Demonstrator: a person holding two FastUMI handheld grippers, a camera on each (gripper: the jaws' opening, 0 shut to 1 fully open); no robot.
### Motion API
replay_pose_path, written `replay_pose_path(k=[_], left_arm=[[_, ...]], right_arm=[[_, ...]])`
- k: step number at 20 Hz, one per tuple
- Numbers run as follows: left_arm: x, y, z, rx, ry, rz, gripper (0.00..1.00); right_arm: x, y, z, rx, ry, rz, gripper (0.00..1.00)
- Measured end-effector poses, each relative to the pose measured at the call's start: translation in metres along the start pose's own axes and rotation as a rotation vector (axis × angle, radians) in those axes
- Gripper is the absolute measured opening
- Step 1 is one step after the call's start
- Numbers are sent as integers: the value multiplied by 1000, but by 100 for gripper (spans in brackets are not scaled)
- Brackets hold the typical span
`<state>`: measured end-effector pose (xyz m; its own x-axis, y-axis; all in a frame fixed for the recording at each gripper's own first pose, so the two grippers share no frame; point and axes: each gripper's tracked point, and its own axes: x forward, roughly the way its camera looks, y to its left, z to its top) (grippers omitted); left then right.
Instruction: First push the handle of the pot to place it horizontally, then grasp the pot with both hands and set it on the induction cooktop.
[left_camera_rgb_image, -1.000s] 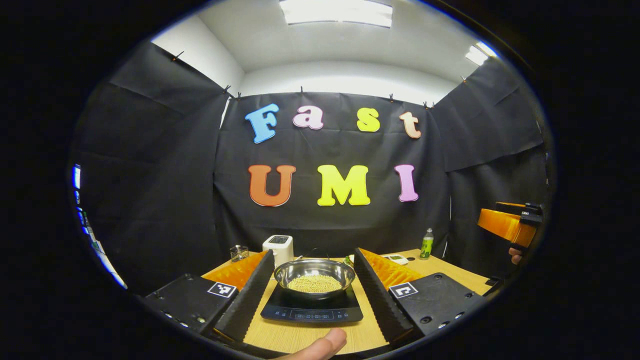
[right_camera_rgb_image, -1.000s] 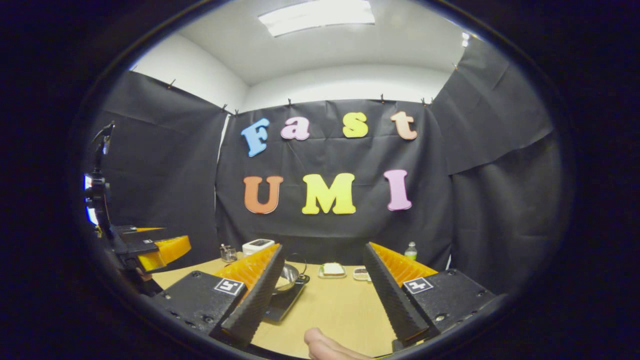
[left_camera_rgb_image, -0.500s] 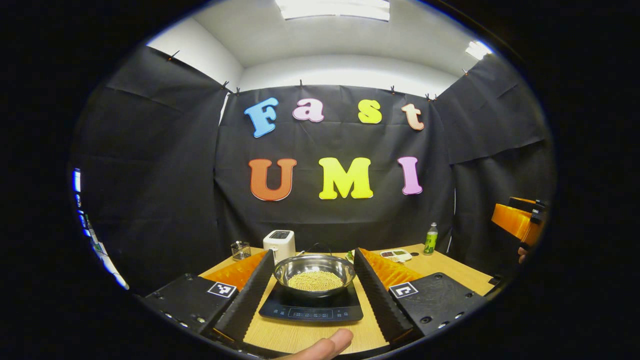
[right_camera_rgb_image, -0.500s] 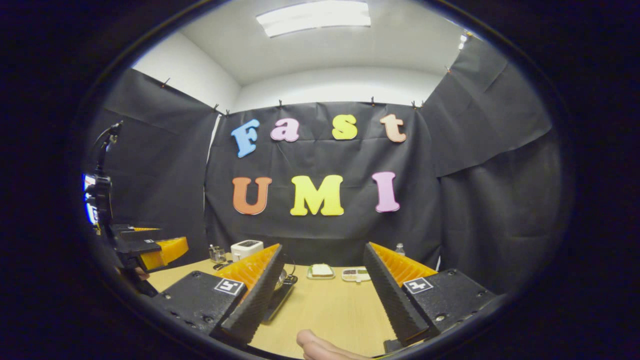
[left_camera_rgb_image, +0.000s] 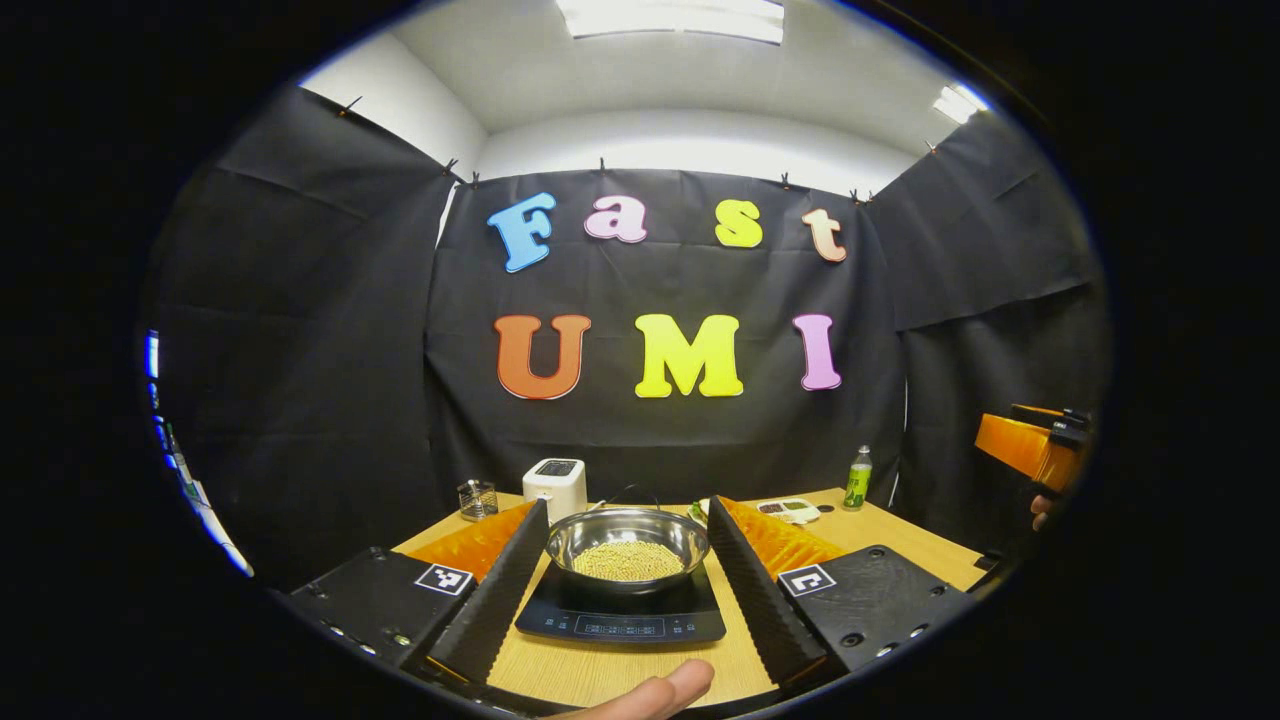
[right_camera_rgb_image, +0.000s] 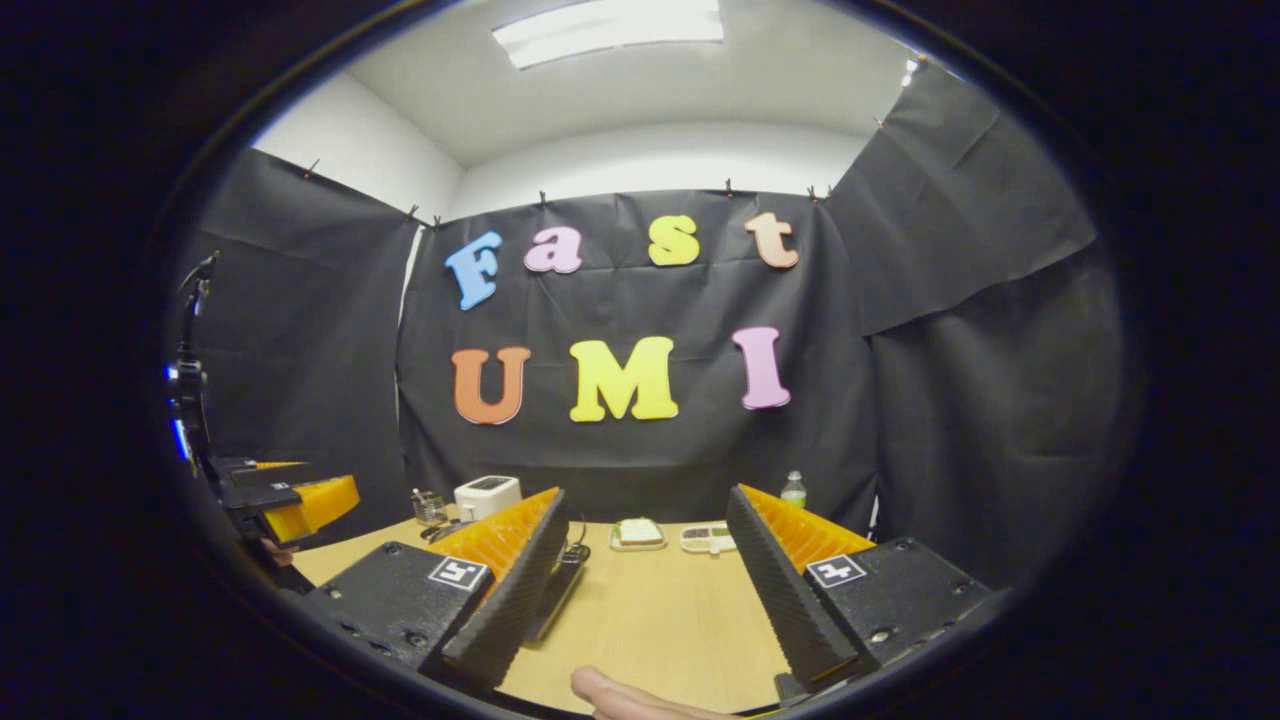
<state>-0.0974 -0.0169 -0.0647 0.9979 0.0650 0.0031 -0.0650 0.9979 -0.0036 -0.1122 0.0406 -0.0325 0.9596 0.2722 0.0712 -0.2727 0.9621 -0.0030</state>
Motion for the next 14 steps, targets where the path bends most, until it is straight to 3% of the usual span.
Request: replay_pose_path(k=[14], left_arm=[[0,-7,-7,-1,12,-20,95]], right_arm=[[0,-4,-3,16,-2,0,96]])
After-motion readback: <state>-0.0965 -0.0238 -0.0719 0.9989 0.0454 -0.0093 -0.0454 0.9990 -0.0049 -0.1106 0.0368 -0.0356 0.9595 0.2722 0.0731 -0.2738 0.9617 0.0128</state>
